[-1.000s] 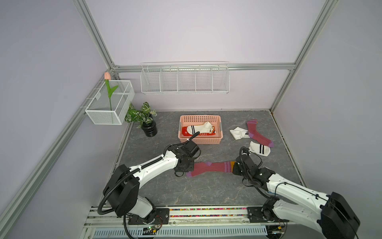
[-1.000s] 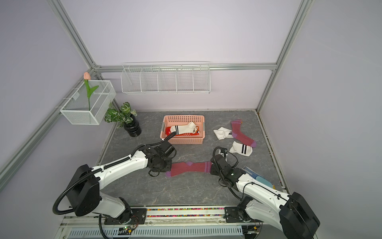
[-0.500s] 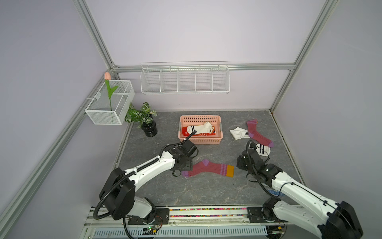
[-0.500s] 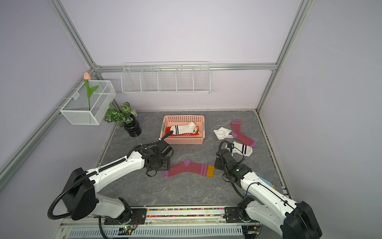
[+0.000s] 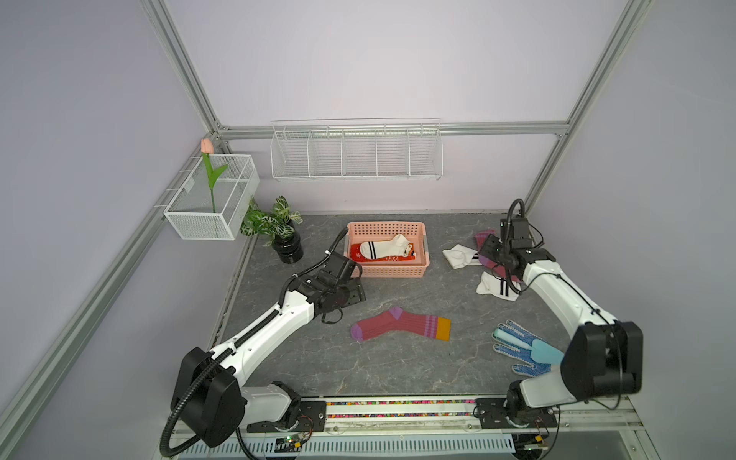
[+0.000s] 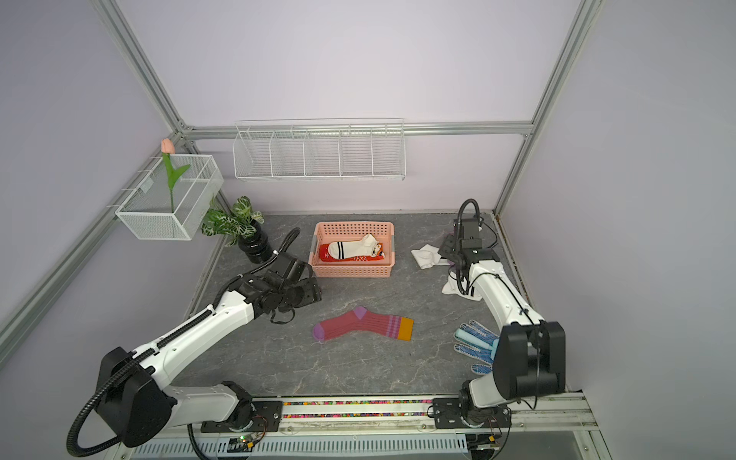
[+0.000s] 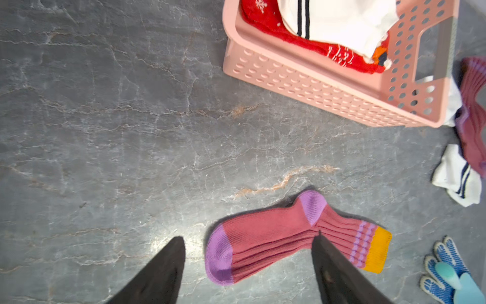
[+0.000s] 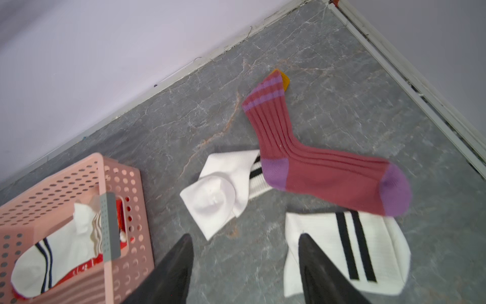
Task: Place the socks together as a pair
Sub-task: Pick up the sock from the center of the board.
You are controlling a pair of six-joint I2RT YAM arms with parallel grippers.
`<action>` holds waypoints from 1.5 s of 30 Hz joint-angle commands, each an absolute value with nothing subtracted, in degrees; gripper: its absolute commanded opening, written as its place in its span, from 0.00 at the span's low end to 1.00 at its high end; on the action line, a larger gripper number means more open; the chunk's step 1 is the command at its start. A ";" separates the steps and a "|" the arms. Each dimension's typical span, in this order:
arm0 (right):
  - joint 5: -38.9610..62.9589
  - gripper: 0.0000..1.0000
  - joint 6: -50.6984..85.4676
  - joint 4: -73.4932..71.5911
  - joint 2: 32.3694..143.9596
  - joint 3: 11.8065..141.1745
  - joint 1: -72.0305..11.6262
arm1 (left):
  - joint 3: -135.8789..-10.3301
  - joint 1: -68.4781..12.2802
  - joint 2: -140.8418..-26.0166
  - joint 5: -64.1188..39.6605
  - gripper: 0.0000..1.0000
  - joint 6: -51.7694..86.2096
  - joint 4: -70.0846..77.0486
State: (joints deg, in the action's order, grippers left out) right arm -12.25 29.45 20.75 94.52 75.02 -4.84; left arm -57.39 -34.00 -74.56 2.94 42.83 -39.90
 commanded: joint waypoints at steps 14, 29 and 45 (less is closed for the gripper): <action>-10.70 0.68 25.58 29.43 131.70 112.67 2.37 | -53.42 -32.08 -73.68 -1.32 0.78 41.39 -35.34; -7.34 0.70 25.28 43.86 151.33 141.03 4.30 | -53.17 -30.71 -73.90 -1.68 0.79 40.52 -35.24; -6.64 0.07 25.27 47.55 144.31 140.00 4.22 | -53.18 -30.77 -70.90 -2.36 0.78 40.28 -36.65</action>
